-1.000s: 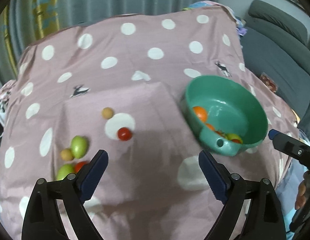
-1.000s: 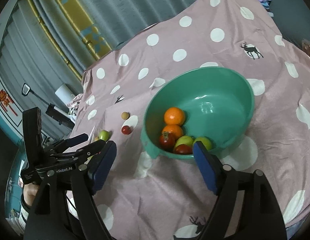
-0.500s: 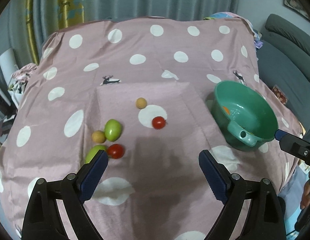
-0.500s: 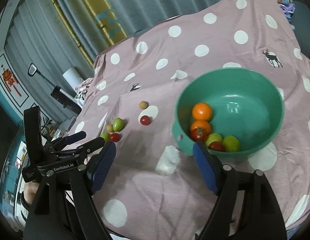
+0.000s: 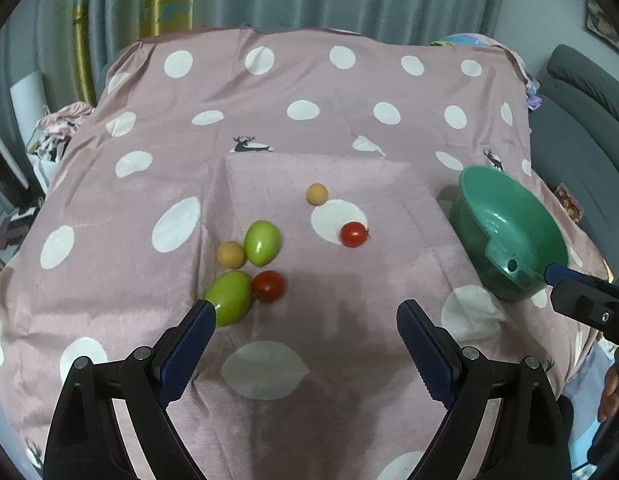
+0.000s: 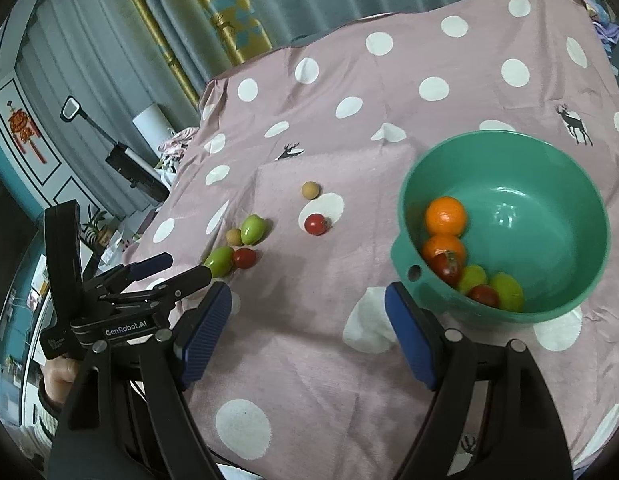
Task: Organize fruits
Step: 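Move the left tool back over the remaining fruits on the cloth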
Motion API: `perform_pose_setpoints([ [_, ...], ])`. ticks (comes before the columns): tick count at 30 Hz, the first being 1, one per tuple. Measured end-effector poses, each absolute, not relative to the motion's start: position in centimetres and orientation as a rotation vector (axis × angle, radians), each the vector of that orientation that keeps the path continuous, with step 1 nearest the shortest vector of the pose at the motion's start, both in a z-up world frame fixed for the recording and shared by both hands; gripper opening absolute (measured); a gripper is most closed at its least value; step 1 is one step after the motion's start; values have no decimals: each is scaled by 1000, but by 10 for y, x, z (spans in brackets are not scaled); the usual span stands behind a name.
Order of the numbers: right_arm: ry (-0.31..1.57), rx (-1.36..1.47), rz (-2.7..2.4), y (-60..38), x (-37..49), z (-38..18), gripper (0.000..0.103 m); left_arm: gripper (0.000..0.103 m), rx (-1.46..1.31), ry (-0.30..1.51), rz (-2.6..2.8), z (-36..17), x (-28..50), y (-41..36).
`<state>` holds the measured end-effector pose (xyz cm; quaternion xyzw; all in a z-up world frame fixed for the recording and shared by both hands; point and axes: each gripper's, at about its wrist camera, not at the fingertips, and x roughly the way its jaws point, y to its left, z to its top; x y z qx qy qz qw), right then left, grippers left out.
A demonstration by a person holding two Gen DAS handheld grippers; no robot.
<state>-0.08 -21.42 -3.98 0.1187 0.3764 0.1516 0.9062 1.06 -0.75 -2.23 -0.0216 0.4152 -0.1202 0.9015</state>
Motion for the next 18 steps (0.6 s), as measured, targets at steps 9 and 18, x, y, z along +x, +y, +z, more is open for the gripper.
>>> perform_pose_setpoints([
  [9, 806, 221, 321, -200, 9, -44, 80, 92, -69, 871, -250, -29, 14, 4],
  [18, 832, 184, 350, -180, 22, -50, 80, 92, -87, 870, -257, -27, 11, 26],
])
